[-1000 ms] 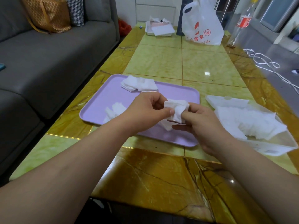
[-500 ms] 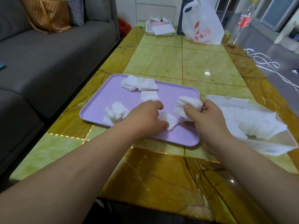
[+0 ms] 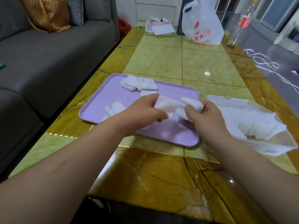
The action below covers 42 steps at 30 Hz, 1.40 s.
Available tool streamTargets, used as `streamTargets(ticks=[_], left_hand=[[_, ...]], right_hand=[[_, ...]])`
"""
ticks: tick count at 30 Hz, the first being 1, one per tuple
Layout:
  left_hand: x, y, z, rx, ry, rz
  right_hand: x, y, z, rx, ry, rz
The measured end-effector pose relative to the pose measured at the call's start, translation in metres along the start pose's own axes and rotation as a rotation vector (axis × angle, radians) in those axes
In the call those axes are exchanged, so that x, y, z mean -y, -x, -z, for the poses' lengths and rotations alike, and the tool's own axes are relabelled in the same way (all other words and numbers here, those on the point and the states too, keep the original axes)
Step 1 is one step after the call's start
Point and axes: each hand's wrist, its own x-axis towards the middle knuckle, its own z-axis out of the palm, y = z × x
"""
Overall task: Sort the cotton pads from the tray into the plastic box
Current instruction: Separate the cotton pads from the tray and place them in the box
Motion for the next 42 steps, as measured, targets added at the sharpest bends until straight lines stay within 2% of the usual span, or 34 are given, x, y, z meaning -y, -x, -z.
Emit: streamTargets(ticks=[2,4,9,15,18,25,32,38,42], left_hand=[[-0.0013,0.0014,0.0023,0.047,0.159,-0.004],[-0.0016,0.0014,0.0009,0.067,0.217,-0.004],[-0.0024,0.0017,-0.0054,0.043,0.206,0.003],[-0.0029,0.0023,-0.0017,-0.013,0.235,-0.038],[-0.0064,0.003,-0.0001,0.021,0.309,-0.038],[-0.0041,0.0055,-0.0011,0.047,0.104,-0.102],[-0.0028,0.0037,0.003,-0.003,0.045,-0.118],[-0.0025,0.0015,-0.002,-0.099,-0.133,-0.161],[-0.006,0.0003,-0.002,-0.133,-0.028,-0.202]], right_hand=[[0.0019,0.0003,-0.0001,0.036,-0.002,-0.002],[0.004,0.0021,-0.0022,0.089,-0.045,-0.015],[0.0054,0.0061,-0.0074,0.157,-0.075,-0.042],[0.0022,0.0035,-0.0054,0.12,-0.081,-0.064],[0.0017,0.0014,-0.0046,0.116,-0.098,-0.092],[0.0071,0.0084,-0.0029,0.327,-0.14,-0.14],[0.0071,0.0086,-0.0053,0.394,-0.154,-0.164],[0.0063,0.0064,-0.0076,0.328,-0.193,-0.204],[0.0058,0.0046,-0.0083,0.26,-0.182,-0.184]])
